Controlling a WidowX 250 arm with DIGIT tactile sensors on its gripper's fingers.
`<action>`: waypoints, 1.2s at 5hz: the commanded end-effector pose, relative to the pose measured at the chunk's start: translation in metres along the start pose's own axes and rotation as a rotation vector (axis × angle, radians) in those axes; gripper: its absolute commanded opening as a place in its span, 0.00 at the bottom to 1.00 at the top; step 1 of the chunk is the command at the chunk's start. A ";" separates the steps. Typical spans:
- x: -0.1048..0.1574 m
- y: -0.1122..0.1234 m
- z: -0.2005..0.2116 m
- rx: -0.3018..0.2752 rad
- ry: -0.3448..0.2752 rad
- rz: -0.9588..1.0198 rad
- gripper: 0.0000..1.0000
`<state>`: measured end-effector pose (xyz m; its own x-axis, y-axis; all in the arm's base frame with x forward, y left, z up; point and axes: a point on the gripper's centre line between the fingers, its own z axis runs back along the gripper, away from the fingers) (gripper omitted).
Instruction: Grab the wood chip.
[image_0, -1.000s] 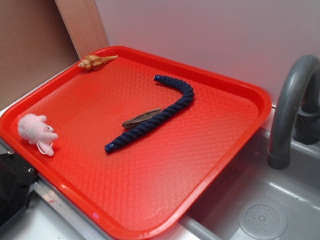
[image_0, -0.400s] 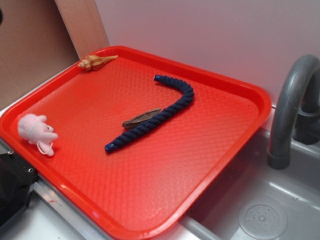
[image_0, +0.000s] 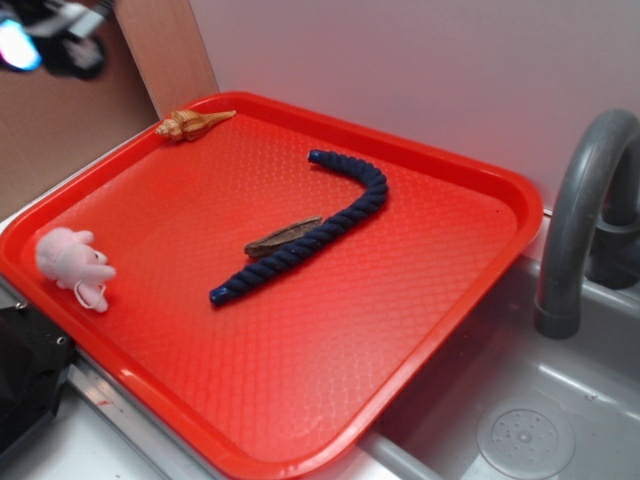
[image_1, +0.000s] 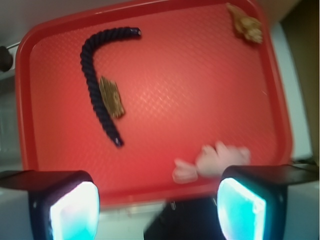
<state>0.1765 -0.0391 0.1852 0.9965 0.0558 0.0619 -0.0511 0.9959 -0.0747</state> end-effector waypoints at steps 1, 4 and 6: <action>0.022 -0.016 -0.052 -0.059 -0.114 -0.162 1.00; 0.043 -0.050 -0.141 -0.121 0.016 -0.238 1.00; 0.039 -0.072 -0.179 -0.101 0.089 -0.317 1.00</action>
<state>0.2391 -0.1129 0.0238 0.9722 -0.2320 0.0303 0.2338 0.9588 -0.1615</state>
